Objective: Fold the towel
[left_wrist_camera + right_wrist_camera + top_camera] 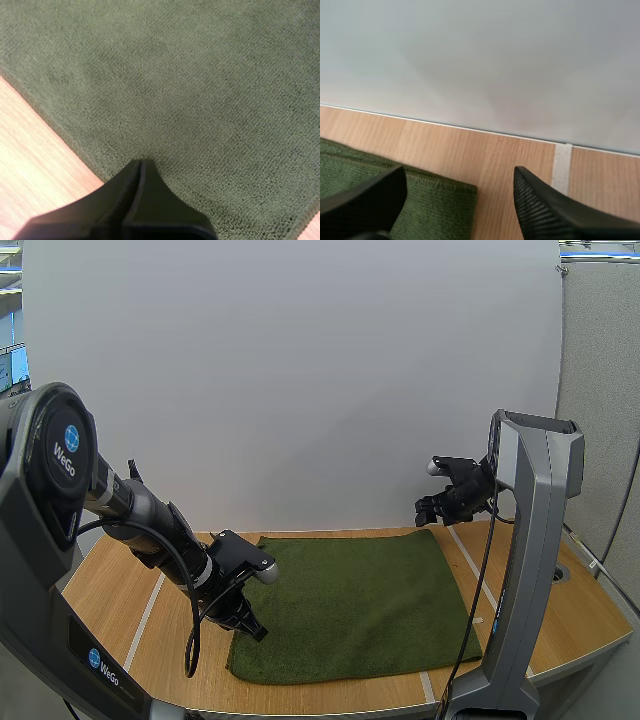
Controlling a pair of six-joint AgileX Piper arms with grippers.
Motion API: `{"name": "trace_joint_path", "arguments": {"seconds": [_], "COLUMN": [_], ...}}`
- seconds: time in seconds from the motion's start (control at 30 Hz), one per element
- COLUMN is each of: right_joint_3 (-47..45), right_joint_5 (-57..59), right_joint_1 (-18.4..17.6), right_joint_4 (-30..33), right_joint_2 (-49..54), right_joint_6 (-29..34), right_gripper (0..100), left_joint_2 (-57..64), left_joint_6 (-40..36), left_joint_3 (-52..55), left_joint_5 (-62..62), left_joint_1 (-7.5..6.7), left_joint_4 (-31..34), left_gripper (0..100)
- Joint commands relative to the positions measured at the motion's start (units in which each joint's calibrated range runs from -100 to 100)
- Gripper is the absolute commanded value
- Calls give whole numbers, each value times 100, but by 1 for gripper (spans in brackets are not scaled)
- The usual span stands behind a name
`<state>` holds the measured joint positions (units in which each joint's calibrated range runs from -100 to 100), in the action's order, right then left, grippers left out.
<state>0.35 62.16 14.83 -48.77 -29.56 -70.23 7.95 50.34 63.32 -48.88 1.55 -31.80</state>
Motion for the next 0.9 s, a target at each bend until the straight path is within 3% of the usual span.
{"name": "trace_joint_path", "arguments": {"seconds": [0.0, 0.87], "right_joint_3": [37, 37], "right_joint_5": [-8, -576], "right_joint_1": [-69, -109], "right_joint_4": [-30, 99], "right_joint_2": [40, -296], "right_joint_6": [-53, -21], "right_gripper": [100, 100], "left_joint_2": [-113, -332], "left_joint_6": [102, 209], "left_joint_3": [20, 20], "left_joint_5": [170, 319], "left_joint_1": [-17, -17], "left_joint_4": [-197, -376], "left_gripper": [0, 0]}}
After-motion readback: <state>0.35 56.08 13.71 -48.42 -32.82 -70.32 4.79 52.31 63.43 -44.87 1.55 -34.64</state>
